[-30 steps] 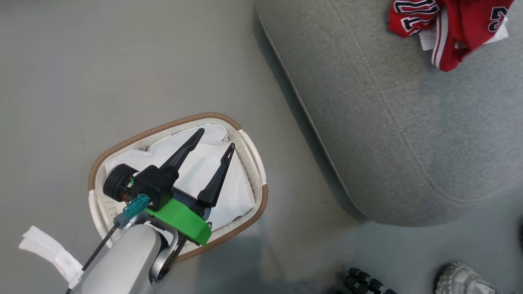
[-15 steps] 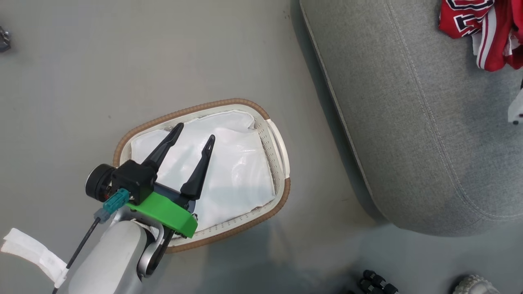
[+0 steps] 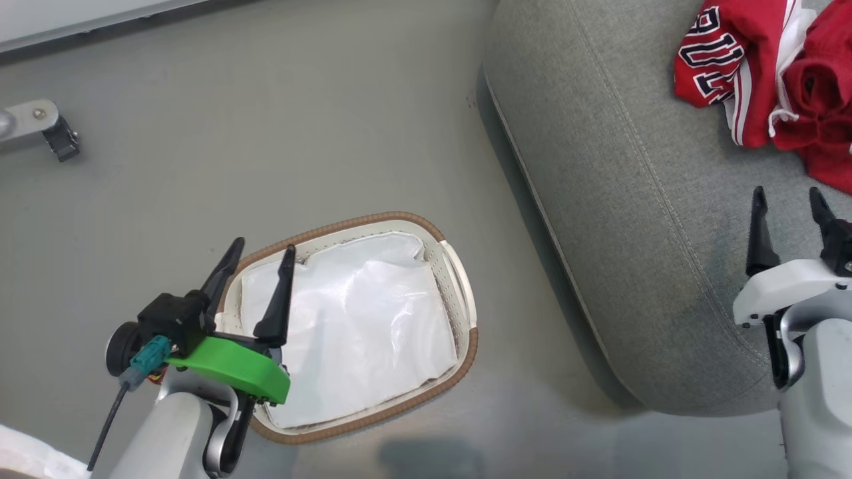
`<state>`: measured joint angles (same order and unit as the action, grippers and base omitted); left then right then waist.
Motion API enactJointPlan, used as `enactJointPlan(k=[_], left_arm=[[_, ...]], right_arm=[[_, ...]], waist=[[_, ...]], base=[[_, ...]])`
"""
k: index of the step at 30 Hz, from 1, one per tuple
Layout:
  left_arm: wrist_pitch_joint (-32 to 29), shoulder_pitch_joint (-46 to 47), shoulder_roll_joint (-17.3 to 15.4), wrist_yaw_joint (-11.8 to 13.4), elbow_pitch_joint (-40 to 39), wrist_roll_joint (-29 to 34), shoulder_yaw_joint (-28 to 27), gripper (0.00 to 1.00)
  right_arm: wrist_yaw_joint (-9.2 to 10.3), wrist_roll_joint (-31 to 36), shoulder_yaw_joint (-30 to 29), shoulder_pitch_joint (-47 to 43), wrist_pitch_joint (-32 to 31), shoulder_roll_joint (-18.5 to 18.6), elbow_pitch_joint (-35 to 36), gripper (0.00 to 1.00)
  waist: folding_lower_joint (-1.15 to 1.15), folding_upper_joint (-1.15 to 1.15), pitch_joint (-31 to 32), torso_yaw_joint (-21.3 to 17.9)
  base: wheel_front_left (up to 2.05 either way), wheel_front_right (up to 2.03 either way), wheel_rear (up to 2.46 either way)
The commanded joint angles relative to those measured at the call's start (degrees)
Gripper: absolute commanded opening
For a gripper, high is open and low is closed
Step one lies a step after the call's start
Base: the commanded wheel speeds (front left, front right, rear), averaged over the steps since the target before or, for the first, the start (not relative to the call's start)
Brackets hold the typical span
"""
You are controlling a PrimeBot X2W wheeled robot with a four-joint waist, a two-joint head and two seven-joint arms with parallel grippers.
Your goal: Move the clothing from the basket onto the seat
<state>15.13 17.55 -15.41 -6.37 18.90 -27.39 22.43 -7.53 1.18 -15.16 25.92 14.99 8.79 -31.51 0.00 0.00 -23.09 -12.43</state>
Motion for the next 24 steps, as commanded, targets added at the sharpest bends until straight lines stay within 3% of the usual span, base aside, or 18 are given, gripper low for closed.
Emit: enactJointPlan(k=[1,10,24], left_arm=[[0.0,-1.1,0.3,0.4,0.3,0.8,-1.5,1.0],[0.0,-4.5,3.8,1.4,0.9,5.0,-12.5,1.0],[0.0,-12.2,9.4,0.8,1.2,13.3,-25.0,1.0]], right_arm=[[0.07,-1.0,1.0,-1.4,0.2,-1.0,1.7,1.0],[0.07,-5.1,9.4,-3.1,0.2,-5.0,10.5,1.0],[0.07,-8.7,19.0,-7.4,0.3,-5.7,10.2,1.0]], waist=[[0.0,0.0,2.5,1.3],[0.0,0.0,7.4,5.2],[0.0,0.0,16.7,8.1]], base=[[0.0,0.0,0.0],[0.0,0.0,0.0],[0.0,0.0,0.0]])
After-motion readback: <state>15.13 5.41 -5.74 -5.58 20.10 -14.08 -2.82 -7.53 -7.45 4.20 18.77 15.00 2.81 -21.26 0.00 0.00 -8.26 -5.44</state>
